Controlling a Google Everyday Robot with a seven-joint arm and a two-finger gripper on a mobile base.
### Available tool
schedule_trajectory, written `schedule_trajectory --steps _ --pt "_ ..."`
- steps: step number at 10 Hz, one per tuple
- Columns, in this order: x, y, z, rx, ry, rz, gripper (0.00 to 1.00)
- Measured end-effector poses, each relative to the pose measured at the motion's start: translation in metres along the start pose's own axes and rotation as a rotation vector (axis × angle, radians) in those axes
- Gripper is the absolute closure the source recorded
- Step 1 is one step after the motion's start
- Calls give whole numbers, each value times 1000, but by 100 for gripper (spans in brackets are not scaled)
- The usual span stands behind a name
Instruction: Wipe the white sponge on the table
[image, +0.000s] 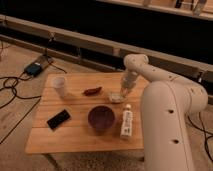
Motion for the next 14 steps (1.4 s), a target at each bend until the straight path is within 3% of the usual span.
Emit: schedule_trajectory --steps 3,7,10,14 --pt "6 21 11 15 18 -43 100" --pt "-10 47 24 61 35 -73 100" --pt "-34 50 26 80 27 -34 100" --pt "-62 16 26 110 18 93 100"
